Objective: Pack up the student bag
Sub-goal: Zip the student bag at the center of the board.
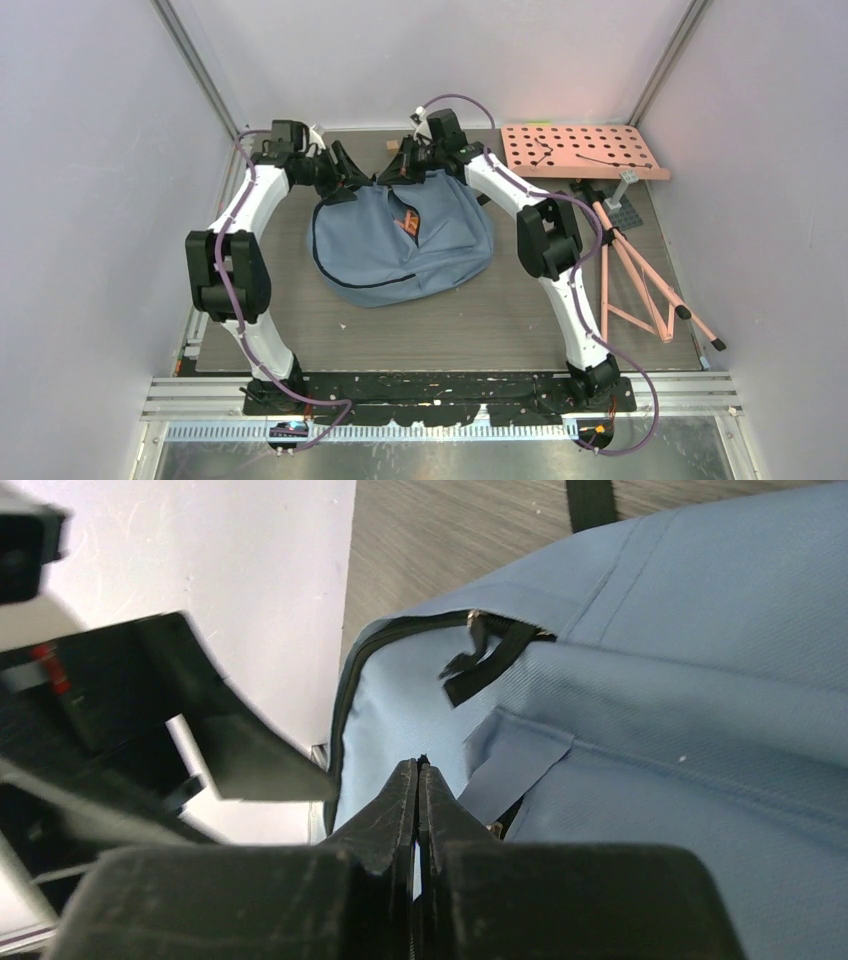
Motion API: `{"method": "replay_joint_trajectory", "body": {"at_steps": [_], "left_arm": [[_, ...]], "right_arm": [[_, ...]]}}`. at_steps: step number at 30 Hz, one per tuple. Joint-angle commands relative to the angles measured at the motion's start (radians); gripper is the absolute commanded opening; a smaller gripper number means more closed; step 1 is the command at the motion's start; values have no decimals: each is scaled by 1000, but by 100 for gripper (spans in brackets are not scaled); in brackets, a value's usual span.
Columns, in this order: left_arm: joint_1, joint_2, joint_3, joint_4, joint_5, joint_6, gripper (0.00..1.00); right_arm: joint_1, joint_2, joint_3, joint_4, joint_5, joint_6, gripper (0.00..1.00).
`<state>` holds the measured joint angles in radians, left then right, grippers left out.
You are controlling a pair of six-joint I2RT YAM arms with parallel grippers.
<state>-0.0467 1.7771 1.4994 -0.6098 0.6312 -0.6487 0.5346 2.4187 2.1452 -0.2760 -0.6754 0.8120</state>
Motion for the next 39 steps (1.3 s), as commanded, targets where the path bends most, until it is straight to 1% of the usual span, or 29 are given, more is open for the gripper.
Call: {"method": "replay_joint_trajectory", "body": {"at_steps": [1, 11, 15, 20, 26, 31, 35, 37, 39], "left_arm": [[-4, 28, 50, 70, 32, -33, 61], [-31, 104, 93, 104, 22, -63, 57], [-59, 143, 130, 88, -8, -50, 57], [-70, 186, 167, 55, -49, -41, 56], [-127, 234, 253, -26, -124, 62, 55], [-133, 245, 249, -26, -161, 41, 44], [-137, 261, 252, -17, -185, -3, 35], [-142, 269, 251, 0, -182, -27, 29], [-143, 275, 250, 17, -178, -52, 19]], "right_arm": [[7, -149, -51, 58, -45, -12, 5], [7, -234, -146, -50, -49, -119, 4], [6, -268, -200, -58, -49, -149, 4], [5, -274, -205, -63, -55, -161, 4], [4, -287, -222, -65, -65, -171, 4], [4, -289, -224, -66, -75, -174, 4], [4, -302, -238, -66, -71, -195, 4], [4, -307, -248, -67, -68, -207, 4], [5, -310, -254, -79, -63, -225, 4]]}}
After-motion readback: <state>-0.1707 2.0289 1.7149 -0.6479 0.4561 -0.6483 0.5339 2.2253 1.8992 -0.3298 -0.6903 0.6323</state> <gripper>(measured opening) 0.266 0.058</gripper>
